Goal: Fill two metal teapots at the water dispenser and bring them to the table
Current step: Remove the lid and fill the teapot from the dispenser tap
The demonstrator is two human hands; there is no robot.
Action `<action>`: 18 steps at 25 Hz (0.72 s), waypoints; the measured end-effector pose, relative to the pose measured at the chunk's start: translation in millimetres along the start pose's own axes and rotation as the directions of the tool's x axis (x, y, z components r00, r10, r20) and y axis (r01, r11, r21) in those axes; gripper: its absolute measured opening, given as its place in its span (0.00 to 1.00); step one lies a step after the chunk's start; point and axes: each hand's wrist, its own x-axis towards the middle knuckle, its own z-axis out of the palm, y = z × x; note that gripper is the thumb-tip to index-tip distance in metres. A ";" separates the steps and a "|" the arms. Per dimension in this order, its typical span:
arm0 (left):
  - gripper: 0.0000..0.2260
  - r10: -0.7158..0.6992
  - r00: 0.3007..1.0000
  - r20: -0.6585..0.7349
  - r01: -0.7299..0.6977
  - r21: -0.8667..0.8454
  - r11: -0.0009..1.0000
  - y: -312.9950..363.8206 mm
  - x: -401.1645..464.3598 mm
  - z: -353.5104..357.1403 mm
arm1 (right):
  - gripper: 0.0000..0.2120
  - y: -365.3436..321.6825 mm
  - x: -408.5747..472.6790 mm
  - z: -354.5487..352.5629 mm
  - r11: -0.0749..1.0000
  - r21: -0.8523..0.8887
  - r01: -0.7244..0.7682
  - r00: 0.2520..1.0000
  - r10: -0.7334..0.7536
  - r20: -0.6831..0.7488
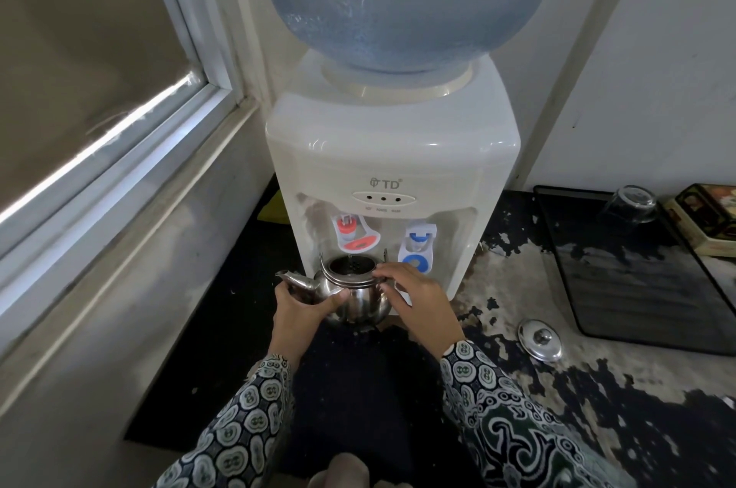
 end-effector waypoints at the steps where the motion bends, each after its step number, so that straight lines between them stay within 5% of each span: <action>1: 0.45 -0.001 1.000 0.005 0.001 -0.002 1.000 0.0 0.3 -0.2 | 0.11 -0.1 -0.1 0.0 1.000 0.000 -0.003 1.000 0.003 -0.004; 18: 0.43 0.014 1.000 0.003 -0.014 0.002 1.000 3.1 -3.9 1.4 | 0.12 1.7 -5.2 3.1 1.000 0.022 -0.009 0.998 0.011 -0.058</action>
